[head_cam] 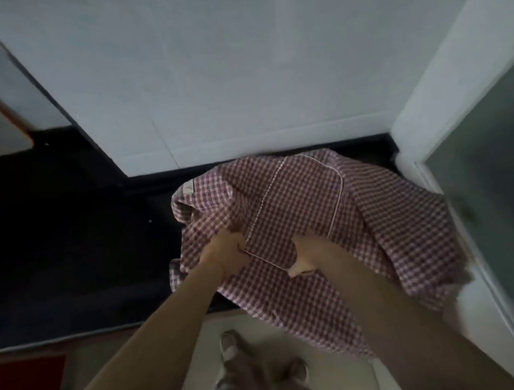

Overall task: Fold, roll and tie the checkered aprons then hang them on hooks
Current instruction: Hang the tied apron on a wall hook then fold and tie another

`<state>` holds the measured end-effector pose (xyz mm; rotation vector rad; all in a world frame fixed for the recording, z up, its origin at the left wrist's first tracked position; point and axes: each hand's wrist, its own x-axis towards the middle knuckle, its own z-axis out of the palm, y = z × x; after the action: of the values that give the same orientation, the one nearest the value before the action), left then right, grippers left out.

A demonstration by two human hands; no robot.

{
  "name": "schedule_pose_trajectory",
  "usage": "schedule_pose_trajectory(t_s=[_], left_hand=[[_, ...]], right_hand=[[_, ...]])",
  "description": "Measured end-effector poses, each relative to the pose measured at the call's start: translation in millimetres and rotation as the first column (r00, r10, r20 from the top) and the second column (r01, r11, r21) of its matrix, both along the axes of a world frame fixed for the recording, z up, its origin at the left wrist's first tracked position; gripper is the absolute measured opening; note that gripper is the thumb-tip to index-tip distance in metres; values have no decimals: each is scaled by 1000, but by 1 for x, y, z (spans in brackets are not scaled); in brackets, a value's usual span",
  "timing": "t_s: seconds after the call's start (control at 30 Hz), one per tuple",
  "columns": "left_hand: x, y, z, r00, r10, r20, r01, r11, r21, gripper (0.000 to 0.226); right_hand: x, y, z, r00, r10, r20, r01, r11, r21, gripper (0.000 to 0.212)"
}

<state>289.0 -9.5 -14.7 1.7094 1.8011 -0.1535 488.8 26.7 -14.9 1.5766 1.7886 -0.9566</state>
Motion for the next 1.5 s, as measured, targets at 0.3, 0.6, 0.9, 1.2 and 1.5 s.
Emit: schedule_pose_trajectory(t_s=[0.3,0.6,0.9,1.2,1.5], left_hand=[[10,-22,-37,976,-140,-169,136,990,-34,102],[8,-26,-40,940,-225,-255,193,970,-145,111],[18,4,-4,898,-3,-440,150,943,299,28],[2,8,-45,904,-104,-414,101,994,-29,81],[-7,17,-30,887,-33,-460,43,999,12,41]], right_hand=[[20,-12,-50,1000,-5,-16,9,968,251,132],[8,-34,-53,993,-106,54,58,830,554,69],[-6,-53,-41,954,285,-90,-204,842,499,52],[-21,-33,-33,975,148,-167,1,745,667,26],[-11,20,-48,916,-367,-163,398,781,481,76]])
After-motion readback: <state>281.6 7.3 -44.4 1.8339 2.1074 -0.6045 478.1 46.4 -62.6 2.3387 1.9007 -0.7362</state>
